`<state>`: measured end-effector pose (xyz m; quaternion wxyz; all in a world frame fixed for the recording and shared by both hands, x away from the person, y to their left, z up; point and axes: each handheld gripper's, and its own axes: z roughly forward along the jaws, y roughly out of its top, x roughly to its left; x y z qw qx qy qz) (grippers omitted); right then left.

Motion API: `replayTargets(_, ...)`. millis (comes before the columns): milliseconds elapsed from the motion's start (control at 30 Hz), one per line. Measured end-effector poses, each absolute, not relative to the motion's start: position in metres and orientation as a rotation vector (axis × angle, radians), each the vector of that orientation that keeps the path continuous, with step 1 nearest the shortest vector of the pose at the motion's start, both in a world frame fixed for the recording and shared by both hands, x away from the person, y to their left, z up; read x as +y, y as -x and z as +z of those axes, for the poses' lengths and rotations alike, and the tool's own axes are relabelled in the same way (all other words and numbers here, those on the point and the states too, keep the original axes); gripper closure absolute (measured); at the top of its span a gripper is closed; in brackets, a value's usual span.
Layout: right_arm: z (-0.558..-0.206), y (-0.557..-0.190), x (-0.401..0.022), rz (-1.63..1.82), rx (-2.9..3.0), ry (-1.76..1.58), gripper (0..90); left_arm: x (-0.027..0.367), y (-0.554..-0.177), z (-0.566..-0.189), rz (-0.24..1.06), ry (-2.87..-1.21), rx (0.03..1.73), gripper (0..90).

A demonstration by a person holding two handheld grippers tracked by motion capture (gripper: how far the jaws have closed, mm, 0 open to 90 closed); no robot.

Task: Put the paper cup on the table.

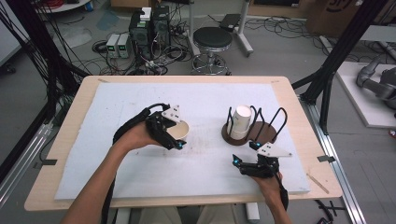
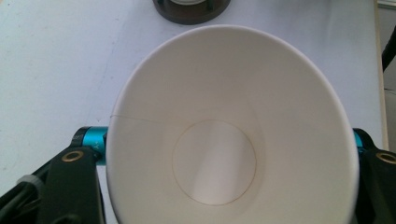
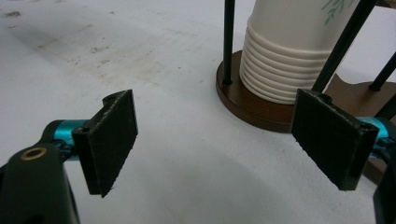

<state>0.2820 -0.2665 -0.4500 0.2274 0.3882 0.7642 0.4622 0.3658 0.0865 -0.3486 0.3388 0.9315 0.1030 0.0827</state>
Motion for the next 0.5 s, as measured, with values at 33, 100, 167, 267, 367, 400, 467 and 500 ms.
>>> replayTargets(33, -0.450, -0.282, -0.267, 1.271, 2.106, -1.070, 15.3, 0.086, -0.367, -0.349, 0.213, -2.426, 0.271, 28.4)
replayTargets(100, -0.450, -0.282, -0.267, 1.273, 2.106, -1.075, 15.3, 0.084, -0.368, -0.351, 0.208, -2.427, 0.269, 28.4)
replayTargets(167, -0.450, -0.283, -0.267, 1.275, 2.105, -1.070, 15.3, 0.082, -0.370, -0.353, 0.207, -2.431, 0.265, 28.3)
replayTargets(267, -0.450, -0.282, -0.267, 1.276, 2.102, -1.074, 15.4, 0.077, -0.371, -0.357, 0.205, -2.448, 0.258, 28.2)
replayTargets(367, -0.450, -0.282, -0.267, 1.273, 2.101, -1.072, 15.4, 0.072, -0.373, -0.361, 0.199, -2.457, 0.253, 28.1)
replayTargets(400, -0.450, -0.282, -0.267, 1.274, 2.100, -1.071, 15.3, 0.071, -0.373, -0.362, 0.200, -2.460, 0.251, 28.2)
replayTargets(467, -0.450, -0.282, -0.267, 1.276, 2.100, -1.077, 15.3, 0.067, -0.374, -0.364, 0.196, -2.467, 0.251, 28.2)
replayTargets(500, -0.450, -0.282, -0.267, 1.279, 2.098, -1.077, 15.4, 0.066, -0.374, -0.366, 0.193, -2.465, 0.252, 28.1)
